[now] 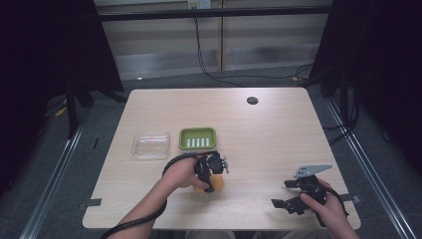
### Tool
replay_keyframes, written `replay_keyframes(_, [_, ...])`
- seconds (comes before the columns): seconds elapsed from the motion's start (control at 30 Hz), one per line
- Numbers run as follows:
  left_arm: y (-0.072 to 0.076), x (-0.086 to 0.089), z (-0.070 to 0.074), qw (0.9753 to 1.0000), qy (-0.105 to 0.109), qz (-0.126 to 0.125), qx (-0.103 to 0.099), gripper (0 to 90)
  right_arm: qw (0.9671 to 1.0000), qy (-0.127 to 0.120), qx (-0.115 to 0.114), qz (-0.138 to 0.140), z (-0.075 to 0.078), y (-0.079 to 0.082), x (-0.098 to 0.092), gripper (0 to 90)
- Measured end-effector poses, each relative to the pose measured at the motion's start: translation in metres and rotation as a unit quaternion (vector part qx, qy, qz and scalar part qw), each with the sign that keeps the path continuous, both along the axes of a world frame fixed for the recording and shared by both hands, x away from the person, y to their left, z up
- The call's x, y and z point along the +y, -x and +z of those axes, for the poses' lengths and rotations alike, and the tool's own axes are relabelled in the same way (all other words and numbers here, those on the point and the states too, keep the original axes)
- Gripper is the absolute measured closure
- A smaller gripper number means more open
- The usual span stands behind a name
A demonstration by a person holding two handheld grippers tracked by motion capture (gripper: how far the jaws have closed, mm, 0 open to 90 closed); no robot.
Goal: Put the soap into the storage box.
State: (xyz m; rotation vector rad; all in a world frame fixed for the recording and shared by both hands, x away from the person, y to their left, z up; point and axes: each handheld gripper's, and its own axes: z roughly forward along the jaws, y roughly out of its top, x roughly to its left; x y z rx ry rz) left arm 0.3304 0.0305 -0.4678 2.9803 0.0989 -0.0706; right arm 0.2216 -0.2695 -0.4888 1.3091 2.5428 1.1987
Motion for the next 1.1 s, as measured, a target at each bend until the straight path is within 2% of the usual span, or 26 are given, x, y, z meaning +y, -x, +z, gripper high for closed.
replay_keyframes(0.07, [0.000, 0.000, 0.001, 0.9999, -0.004, 0.010, 0.007, 49.0, 1.0000, 0.000, 0.000, 0.000, 0.000, 0.000, 0.000, 5.0])
replay_keyframes(0.1, [-0.002, -0.001, 0.002, 0.9999, -0.008, 0.006, 0.014, 49.1, 1.0000, 0.000, -0.002, 0.001, 0.000, 0.000, 0.000, 5.0])
replay_keyframes(0.27, [-0.004, 0.001, 0.009, 0.9992, -0.005, 0.030, 0.028, 49.4, 1.0000, 0.000, -0.002, 0.000, 0.001, 0.000, -0.001, 5.1])
replay_keyframes(0.33, [-0.005, 0.002, 0.011, 0.9991, -0.010, 0.027, 0.030, 49.4, 1.0000, 0.000, -0.002, -0.001, 0.000, 0.000, -0.001, 5.1])
replay_keyframes(0.47, [-0.009, 0.005, 0.017, 0.9988, -0.010, 0.038, 0.029, 49.5, 1.0000, -0.001, -0.002, 0.000, 0.001, 0.000, 0.000, 5.1])
replay_keyframes(0.53, [-0.011, 0.006, 0.019, 0.9983, -0.006, 0.043, 0.039, 49.6, 1.0000, 0.000, -0.005, -0.001, 0.001, -0.001, -0.001, 5.1])
replay_keyframes(0.63, [-0.015, 0.008, 0.022, 0.9981, -0.006, 0.046, 0.040, 49.6, 1.0000, 0.000, -0.003, 0.000, 0.001, 0.000, -0.002, 5.1])
replay_keyframes(0.7, [-0.015, 0.009, 0.024, 0.9971, 0.000, 0.062, 0.045, 49.7, 1.0000, 0.000, -0.004, 0.000, 0.001, -0.001, -0.001, 5.1])
replay_keyframes(0.73, [-0.017, 0.010, 0.026, 0.9974, -0.002, 0.055, 0.046, 49.7, 1.0000, -0.001, -0.005, 0.000, 0.001, -0.001, -0.001, 5.1])
replay_keyframes(0.83, [-0.022, 0.012, 0.032, 0.9967, 0.006, 0.060, 0.055, 49.8, 1.0000, 0.000, -0.003, -0.001, 0.001, 0.000, -0.001, 5.1])
replay_keyframes(1.1, [-0.027, 0.015, 0.042, 0.9950, 0.023, 0.084, 0.050, 49.9, 1.0000, -0.001, -0.002, 0.001, 0.001, -0.001, -0.001, 5.1])
